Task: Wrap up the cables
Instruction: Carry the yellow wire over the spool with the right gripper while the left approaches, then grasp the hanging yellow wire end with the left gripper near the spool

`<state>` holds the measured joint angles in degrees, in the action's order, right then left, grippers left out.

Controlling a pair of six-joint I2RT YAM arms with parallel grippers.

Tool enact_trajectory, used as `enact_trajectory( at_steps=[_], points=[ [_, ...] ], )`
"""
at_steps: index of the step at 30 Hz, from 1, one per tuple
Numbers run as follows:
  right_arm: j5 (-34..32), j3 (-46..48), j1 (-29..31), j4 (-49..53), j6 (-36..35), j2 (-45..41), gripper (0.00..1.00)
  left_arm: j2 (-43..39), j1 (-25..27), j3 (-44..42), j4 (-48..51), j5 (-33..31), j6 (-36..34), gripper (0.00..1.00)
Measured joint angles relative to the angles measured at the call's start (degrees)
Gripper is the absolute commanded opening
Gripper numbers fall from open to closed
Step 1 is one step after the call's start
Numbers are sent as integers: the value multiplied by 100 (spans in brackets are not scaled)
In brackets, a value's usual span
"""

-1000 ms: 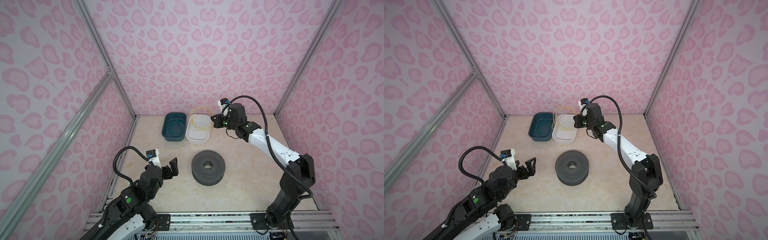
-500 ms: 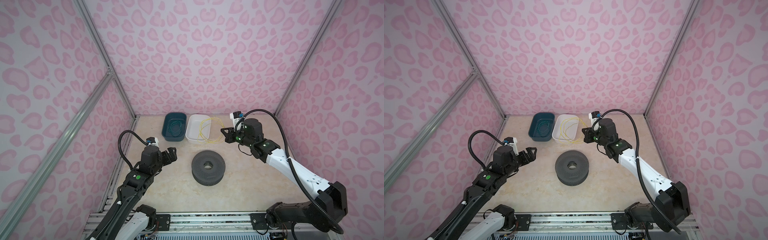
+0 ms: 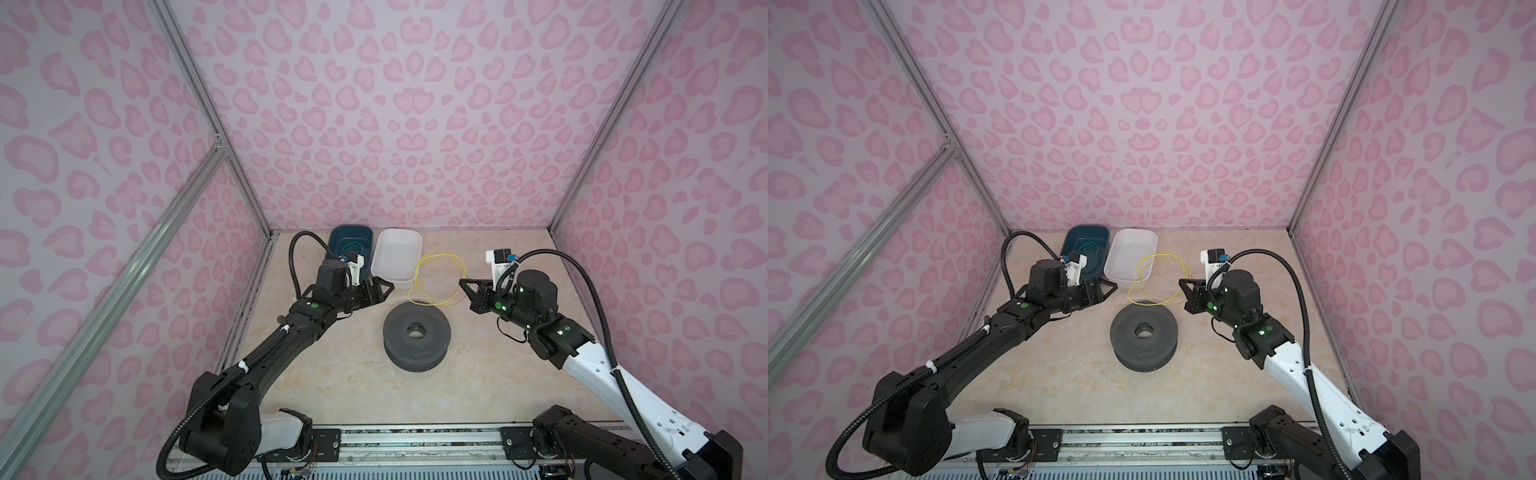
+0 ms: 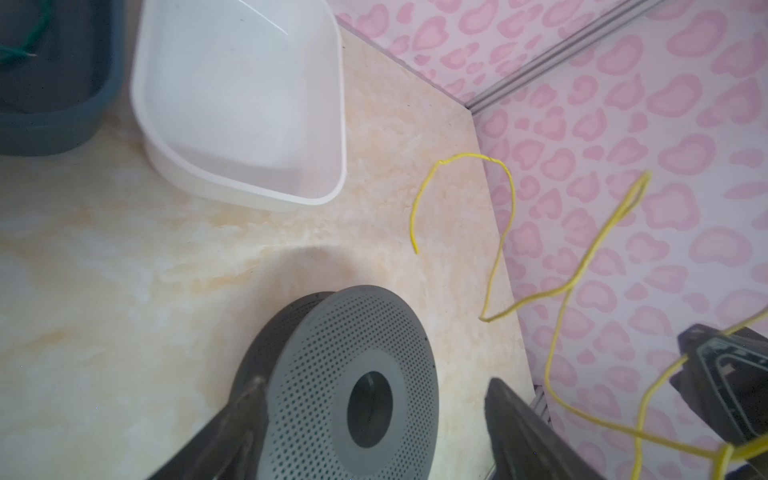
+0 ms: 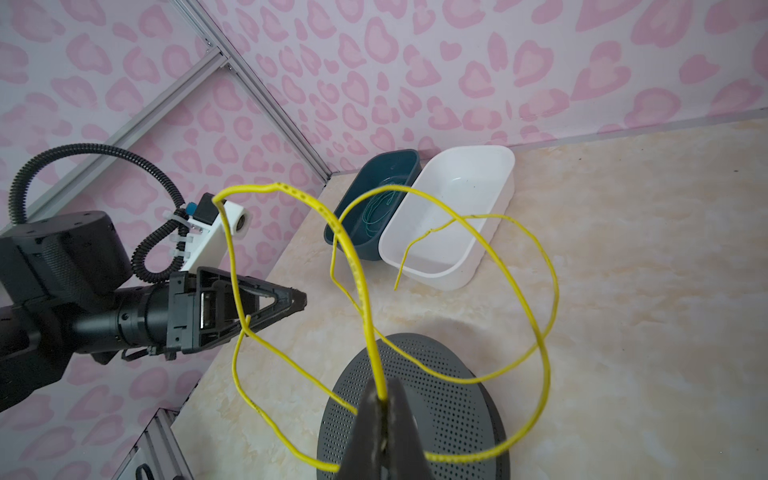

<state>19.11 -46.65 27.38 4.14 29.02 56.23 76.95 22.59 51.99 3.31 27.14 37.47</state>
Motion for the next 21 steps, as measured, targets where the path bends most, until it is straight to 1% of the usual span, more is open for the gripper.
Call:
enact_trajectory(
  at_steps=[5, 10, 13, 21],
  points=[
    [66, 212, 7, -92, 256, -295, 0, 487, 297, 52, -380, 181, 37, 82],
    [192, 212, 61, -146, 463, -393, 0, 765, 315, 68, -745, 256, 216, 78],
    [238, 243, 160, -173, 514, -435, 0, 879, 319, 72, -1016, 400, 374, 73],
    [295, 295, 461, -380, 752, -409, 0, 1008, 330, 42, -1517, 629, 605, 71]
  ],
)
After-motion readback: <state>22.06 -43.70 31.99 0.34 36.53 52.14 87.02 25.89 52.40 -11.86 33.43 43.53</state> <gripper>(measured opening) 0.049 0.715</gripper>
